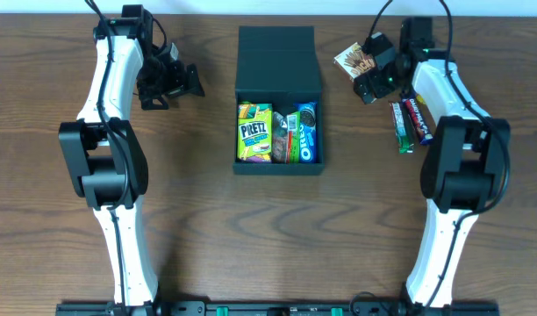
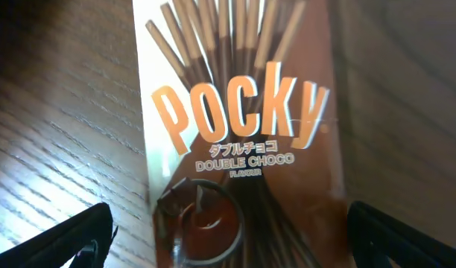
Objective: Pack container
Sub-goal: 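Move the right gripper to the Pocky box and grasp it, then carry the Pocky box left and lower it into the black box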
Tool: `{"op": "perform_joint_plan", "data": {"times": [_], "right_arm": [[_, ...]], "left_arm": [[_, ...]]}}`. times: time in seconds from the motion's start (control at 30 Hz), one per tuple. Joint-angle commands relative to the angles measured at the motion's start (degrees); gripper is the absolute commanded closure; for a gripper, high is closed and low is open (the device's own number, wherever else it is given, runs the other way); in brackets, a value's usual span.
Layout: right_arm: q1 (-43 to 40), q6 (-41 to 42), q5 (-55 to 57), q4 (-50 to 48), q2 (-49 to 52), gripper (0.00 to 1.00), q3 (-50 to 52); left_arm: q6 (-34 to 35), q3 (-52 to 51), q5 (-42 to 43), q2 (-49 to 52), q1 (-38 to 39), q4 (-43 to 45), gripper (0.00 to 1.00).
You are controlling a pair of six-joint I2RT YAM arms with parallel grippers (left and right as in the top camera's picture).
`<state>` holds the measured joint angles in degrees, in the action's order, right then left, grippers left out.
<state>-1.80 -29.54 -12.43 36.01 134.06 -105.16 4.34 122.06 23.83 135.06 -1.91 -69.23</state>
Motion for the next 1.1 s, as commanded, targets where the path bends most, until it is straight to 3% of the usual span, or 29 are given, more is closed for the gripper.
{"op": "perform_joint_plan", "data": {"times": [0.0,0.27,0.43,0.73,1.07], "right_arm": [[0.3,-1.0,-1.1,0.1,2.0,0.01,-0.1],[0.3,-1.0,-1.1,0.4,2.6,0.01,-0.1],[1.1,-0.1,-1.0,0.7,2.6,0.19,-0.1],[2.2,7.8,-0.9,1.2,2.3,0.27,-0.9],[6.5,10.9,-1.1,18.1,1.5,0.33,-18.6]], "left_arm": [[0.4,0.8,0.2,0.2,0.1,-0.5,0.02],[0.4,0.8,0.2,0.2,0.1,-0.4,0.02],[0.4,0.8,0.2,0.2,0.1,-0.4,0.02],[0.3,0.8,0.2,0.2,0.1,-0.7,0.02],[-3.3,0.8,0.0,0.2,0.0,-1.4,0.02]]}}
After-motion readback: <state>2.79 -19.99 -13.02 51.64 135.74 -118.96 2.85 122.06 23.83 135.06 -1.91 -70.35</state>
